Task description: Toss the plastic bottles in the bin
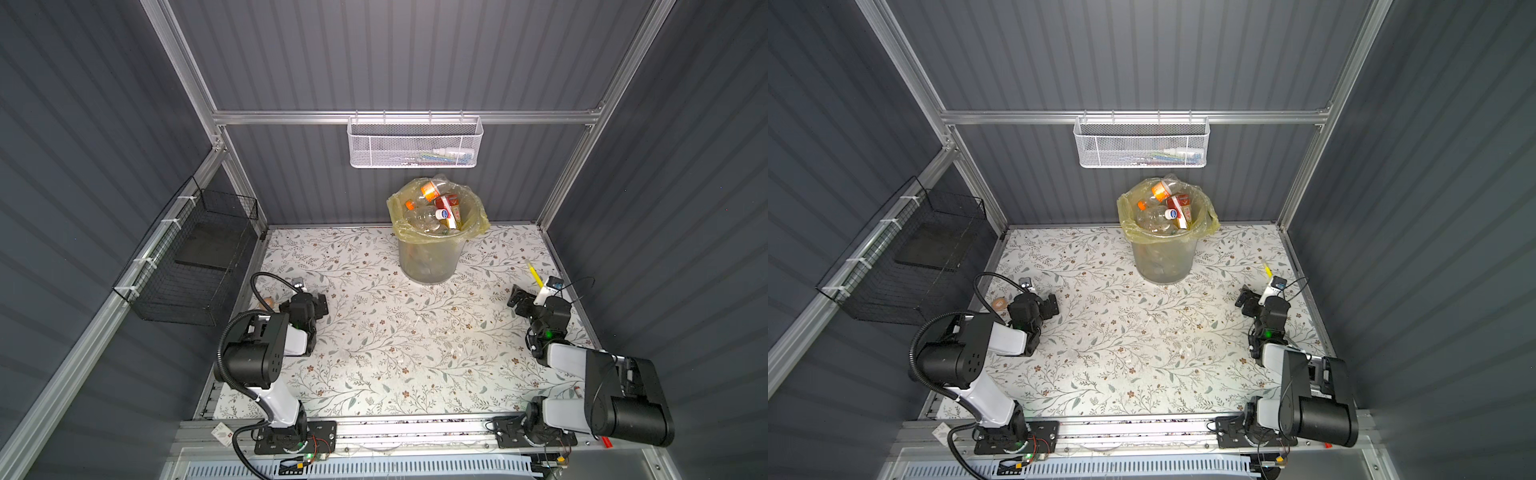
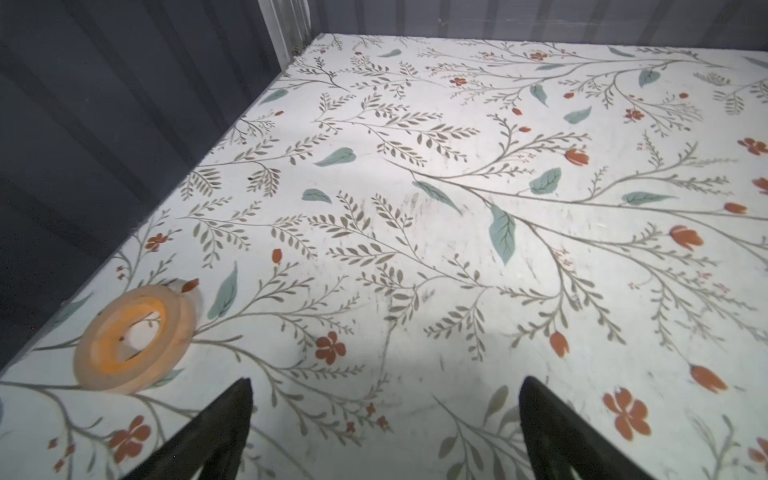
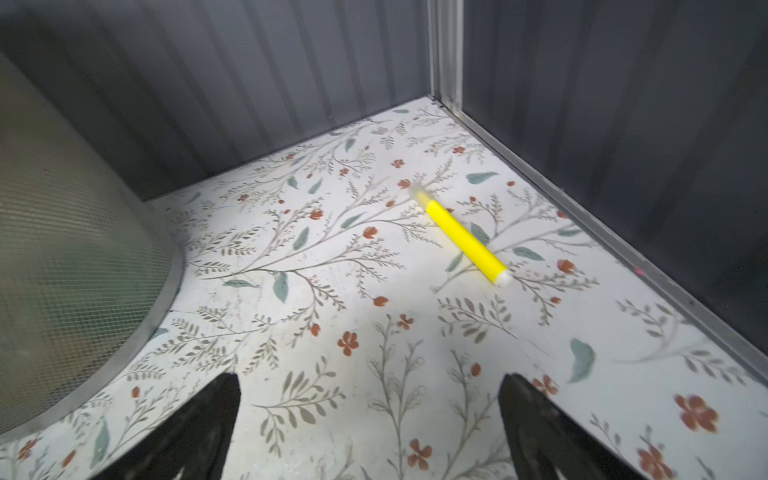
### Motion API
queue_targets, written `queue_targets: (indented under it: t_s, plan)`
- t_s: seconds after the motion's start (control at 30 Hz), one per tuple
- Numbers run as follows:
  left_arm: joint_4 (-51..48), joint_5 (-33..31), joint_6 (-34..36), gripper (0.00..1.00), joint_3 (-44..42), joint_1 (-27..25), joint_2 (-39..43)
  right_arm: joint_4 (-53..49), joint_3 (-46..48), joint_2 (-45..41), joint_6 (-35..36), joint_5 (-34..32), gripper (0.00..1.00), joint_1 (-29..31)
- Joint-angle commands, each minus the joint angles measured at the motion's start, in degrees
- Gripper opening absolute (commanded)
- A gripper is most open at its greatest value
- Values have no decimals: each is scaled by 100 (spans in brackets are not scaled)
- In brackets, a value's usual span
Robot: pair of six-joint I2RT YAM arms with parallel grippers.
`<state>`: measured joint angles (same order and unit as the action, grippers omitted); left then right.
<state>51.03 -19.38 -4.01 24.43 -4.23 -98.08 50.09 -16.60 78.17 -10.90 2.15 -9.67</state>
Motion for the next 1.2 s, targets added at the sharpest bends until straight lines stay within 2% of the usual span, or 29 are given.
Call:
queue_targets:
  t_s: [0.0,0.03,0.1,0.17,0.27,0.33,1.17]
  plan:
    - [139,319,263,100,187,10,35,810,34,416,417,444,99,168]
    - [82,322,268,100,198,10,40,1295,44,673,469,382,99,240]
    - [340,325,287,100,164,10,-31,293,-210,387,554,381,99,294]
    - [191,317,269,100,192,10,-4,804,-153,612,628,183,99,407]
    - [224,320,276,100,186,10,-15,413,-218,468,614,77,99,422]
    - [232,316,278,100,194,10,-18,813,-127,582,614,67,99,429]
    - [189,306,291,100,209,1,-22,687,-159,555,633,92,99,431]
